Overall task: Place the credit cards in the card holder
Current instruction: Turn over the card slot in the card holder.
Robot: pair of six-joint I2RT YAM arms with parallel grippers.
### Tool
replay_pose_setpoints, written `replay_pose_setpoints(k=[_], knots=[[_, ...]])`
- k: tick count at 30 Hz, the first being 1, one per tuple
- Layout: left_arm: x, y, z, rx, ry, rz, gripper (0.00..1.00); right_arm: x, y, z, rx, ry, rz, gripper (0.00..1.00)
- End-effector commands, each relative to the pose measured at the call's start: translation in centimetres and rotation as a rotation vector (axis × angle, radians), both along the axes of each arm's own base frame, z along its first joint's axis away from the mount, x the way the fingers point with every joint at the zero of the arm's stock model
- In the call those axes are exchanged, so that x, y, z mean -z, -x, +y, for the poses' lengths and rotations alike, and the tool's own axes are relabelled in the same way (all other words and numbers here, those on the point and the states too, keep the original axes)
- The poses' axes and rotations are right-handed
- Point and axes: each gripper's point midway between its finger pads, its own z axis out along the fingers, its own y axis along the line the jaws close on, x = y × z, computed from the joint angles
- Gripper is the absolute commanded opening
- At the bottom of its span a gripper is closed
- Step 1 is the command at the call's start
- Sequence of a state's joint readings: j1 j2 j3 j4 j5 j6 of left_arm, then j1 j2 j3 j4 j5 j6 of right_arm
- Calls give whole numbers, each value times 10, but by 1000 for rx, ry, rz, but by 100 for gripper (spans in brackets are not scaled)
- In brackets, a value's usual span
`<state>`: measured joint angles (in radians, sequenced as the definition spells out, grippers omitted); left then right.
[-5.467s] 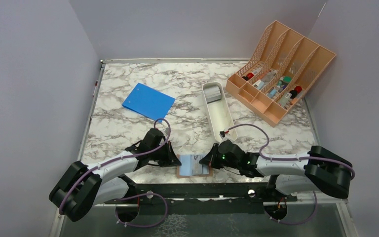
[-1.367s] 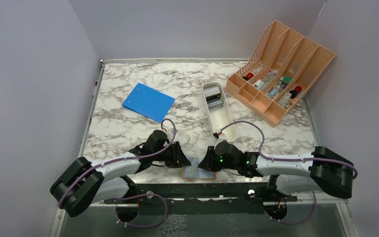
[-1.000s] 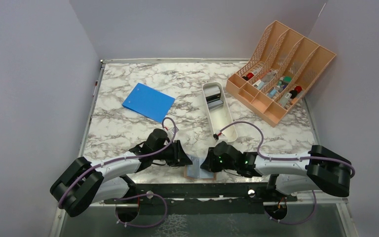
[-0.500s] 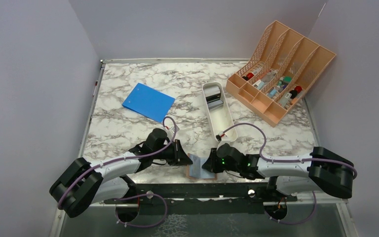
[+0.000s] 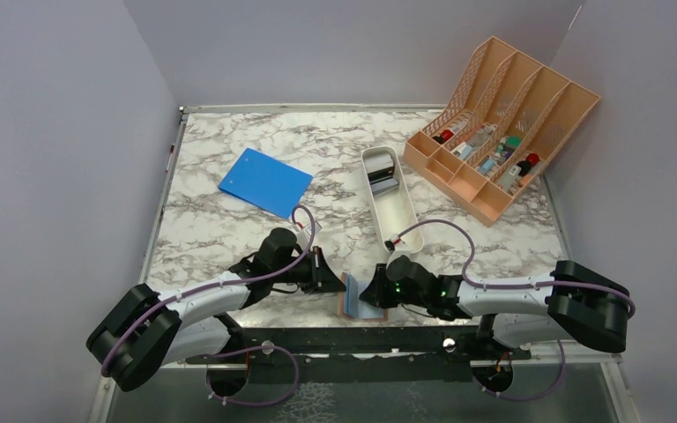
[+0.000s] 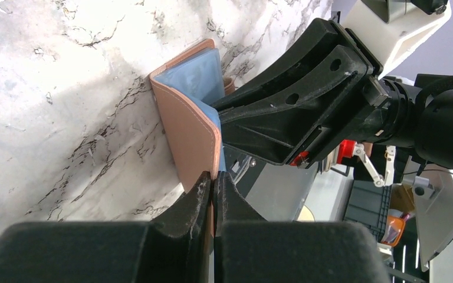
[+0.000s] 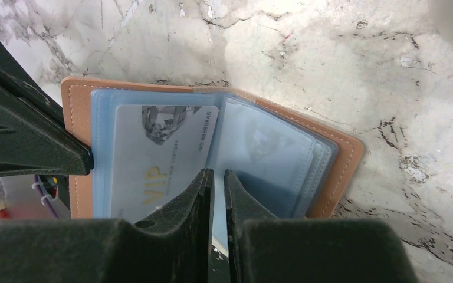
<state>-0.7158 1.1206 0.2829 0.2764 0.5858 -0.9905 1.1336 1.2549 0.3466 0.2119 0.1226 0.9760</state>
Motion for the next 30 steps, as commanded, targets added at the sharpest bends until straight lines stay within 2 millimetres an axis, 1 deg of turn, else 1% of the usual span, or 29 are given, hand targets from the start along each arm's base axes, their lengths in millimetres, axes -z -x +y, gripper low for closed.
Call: replay_pose_setpoints(k=[1, 3, 8, 11, 18, 21, 24, 28, 30], knots=[[-13, -1, -8, 35, 49, -36, 5, 19, 3, -17, 22, 79, 9, 17], [-11, -1, -8, 36, 45, -33, 9, 19, 3, -17, 23, 78, 9, 17], [-10, -2, -8, 33, 39, -34, 10, 19, 2, -17, 24, 79, 8, 17], [-10, -3, -8, 31, 38, -35, 14, 18, 2, -17, 24, 77, 6, 17], [-5, -4, -8, 23, 20, -35, 17, 18, 3, -17, 22, 76, 6, 17], [-2, -5, -7, 19, 3, -37, 14, 17, 2, -16, 23, 73, 4, 17], [-1, -4, -9, 24, -5, -36, 14, 17, 2, -17, 23, 72, 4, 17], [2, -6, -9, 22, -30, -41, 23, 18, 3, -18, 24, 73, 4, 17], [3, -7, -10, 19, -41, -44, 23, 18, 3, -18, 24, 72, 5, 17]])
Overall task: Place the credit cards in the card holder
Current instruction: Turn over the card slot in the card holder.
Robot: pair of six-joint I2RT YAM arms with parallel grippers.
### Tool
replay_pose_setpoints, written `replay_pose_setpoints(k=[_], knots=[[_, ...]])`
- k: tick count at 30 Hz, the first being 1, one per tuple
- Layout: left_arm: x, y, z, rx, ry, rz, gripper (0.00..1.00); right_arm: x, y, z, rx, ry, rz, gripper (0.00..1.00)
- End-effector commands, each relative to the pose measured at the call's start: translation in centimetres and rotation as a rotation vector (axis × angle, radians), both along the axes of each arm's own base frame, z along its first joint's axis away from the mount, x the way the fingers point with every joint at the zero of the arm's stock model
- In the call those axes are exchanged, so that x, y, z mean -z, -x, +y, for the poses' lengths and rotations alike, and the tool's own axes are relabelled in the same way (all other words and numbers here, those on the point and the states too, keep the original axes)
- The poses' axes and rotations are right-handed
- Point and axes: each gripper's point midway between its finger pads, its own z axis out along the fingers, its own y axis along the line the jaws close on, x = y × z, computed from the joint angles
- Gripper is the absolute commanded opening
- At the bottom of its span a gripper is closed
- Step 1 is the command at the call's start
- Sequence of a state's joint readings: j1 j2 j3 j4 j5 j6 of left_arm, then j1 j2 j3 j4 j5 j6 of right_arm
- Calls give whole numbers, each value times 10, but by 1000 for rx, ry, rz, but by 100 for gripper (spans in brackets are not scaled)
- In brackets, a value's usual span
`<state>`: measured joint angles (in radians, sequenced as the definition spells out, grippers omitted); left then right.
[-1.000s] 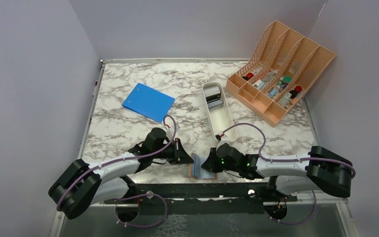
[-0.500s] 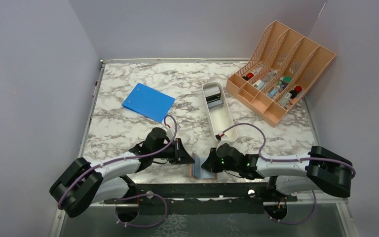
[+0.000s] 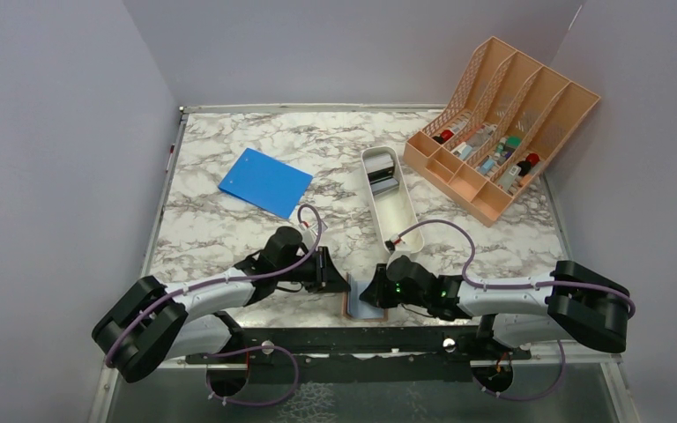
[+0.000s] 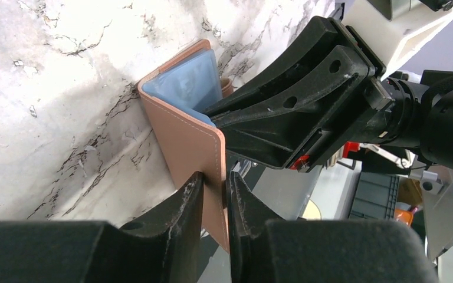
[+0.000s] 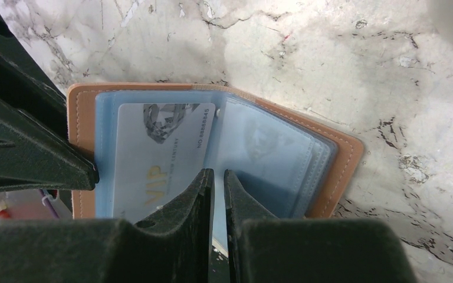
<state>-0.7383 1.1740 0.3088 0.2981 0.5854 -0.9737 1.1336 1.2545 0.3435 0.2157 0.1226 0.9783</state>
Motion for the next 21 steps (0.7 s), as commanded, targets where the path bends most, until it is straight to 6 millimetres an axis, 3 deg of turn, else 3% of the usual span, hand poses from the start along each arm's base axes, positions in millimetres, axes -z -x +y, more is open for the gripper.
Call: replay_pose_setpoints(k=[1, 4, 7, 15, 21], knots=[[2, -7, -2, -11, -35, -34, 21, 18, 3, -18, 23, 73, 4, 17], [4, -7, -2, -15, -42, -33, 7, 18, 3, -18, 22, 73, 4, 17], [5, -7, -2, -15, -43, -36, 0, 19, 3, -19, 23, 72, 4, 17], [11, -8, -2, -25, -70, -28, 0, 19, 4, -19, 25, 72, 8, 18], [15, -12, 1, -47, -119, -40, 0, -4, -3, -28, 73, 67, -29, 27]])
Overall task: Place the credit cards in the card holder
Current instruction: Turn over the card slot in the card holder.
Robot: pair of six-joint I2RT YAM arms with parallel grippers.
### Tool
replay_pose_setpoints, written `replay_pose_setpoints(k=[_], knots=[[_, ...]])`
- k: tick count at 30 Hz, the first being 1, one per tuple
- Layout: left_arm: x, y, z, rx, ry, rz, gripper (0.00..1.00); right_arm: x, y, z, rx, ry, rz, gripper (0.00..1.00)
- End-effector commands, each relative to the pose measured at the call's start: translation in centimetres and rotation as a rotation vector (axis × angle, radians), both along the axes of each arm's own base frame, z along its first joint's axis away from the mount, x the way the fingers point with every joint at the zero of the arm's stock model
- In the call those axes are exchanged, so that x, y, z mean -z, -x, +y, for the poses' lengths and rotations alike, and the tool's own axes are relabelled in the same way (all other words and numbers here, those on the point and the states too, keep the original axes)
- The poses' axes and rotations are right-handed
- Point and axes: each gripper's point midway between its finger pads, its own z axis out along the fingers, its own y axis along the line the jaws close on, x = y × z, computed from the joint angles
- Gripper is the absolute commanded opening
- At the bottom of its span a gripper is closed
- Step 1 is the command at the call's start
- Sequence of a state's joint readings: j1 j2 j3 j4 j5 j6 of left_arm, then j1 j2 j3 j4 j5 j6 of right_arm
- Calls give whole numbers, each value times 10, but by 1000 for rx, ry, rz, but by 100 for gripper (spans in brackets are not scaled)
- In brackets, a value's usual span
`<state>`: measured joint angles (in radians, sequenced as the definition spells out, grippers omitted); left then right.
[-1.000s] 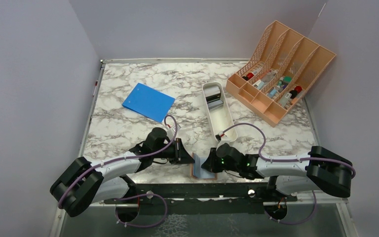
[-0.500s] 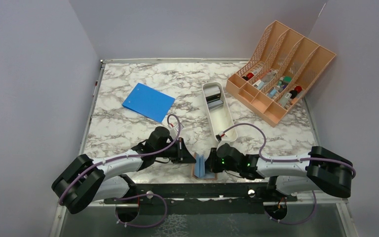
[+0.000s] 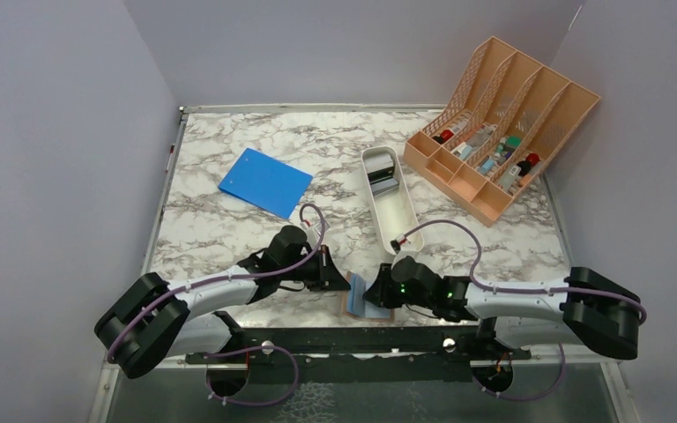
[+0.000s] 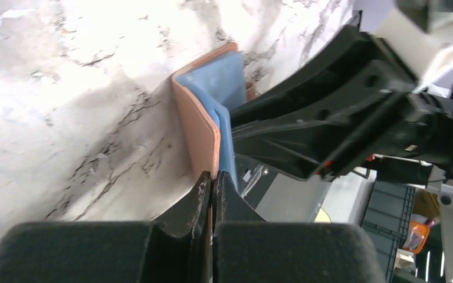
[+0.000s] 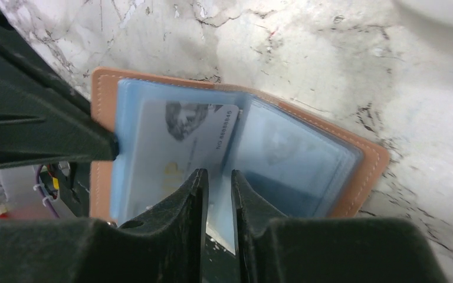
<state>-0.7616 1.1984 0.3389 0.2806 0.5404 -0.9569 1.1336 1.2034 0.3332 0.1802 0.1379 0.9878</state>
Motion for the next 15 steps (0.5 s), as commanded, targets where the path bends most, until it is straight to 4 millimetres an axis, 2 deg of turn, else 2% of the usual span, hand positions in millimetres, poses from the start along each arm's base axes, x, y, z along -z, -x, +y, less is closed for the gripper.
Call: replay_pose_setpoints(k=[1, 6, 11, 15], knots=[[12, -9, 6, -44, -93, -23, 0, -2, -5, -25, 66, 76, -32, 28], [13, -10, 6, -50, -109, -27, 0, -16, -10, -39, 113, 86, -71, 35], [7, -13, 6, -61, -115, -41, 0, -26, -11, -43, 123, 78, -81, 35], [-5, -15, 7, -66, -113, -60, 0, -22, -9, -45, 122, 88, -72, 31]])
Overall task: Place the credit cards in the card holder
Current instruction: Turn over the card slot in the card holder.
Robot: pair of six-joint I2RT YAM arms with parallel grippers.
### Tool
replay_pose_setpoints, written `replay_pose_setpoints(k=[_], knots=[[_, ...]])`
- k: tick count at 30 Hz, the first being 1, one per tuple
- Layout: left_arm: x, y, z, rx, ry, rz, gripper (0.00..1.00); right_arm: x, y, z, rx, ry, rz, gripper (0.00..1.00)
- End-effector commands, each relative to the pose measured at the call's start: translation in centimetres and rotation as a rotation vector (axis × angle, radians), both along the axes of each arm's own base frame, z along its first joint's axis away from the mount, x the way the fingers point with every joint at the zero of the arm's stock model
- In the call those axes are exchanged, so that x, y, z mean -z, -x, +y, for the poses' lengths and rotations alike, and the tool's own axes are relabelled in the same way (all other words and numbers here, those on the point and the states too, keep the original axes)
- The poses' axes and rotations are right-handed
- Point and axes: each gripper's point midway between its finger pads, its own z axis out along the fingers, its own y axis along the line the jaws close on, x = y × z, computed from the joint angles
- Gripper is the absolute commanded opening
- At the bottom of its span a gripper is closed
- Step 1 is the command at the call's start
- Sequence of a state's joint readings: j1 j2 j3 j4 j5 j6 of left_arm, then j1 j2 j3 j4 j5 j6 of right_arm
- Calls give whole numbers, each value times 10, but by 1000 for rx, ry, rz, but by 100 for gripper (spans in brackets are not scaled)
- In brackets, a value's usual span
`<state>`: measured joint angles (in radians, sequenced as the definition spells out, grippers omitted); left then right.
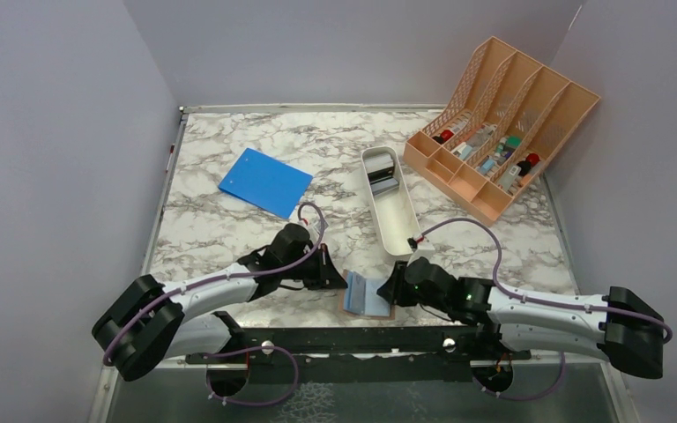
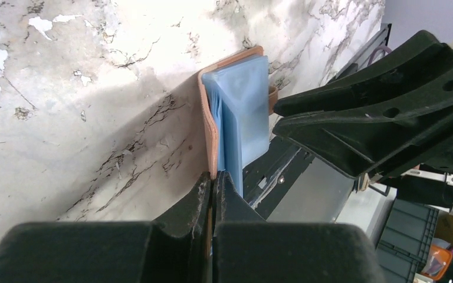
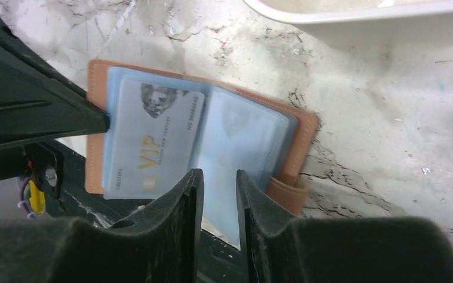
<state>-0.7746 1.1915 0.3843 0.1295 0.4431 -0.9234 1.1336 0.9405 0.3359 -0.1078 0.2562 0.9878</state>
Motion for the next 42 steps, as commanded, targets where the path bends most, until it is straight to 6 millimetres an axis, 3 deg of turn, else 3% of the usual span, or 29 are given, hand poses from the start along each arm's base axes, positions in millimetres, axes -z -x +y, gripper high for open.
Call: replay_pose_setpoints(k=[1, 13, 19, 23, 31, 42], knots=[[-22, -9, -2, -15, 6, -70, 0, 2, -3, -7, 33, 39, -8, 30], [-48, -4, -11, 30, 80, -80, 0, 32, 4, -3, 7, 73, 46, 28], [-54, -3, -18, 52, 118, -82, 0, 42, 6, -1, -8, 77, 60, 27], [-46, -4, -22, 67, 101, -66, 0, 45, 6, 1, -12, 84, 66, 27], [-32, -9, -21, 51, 29, -65, 0, 36, 1, -7, 21, 104, 45, 32], [-26, -15, -12, 18, -52, -70, 0, 5, -8, -23, 101, 58, -25, 42]])
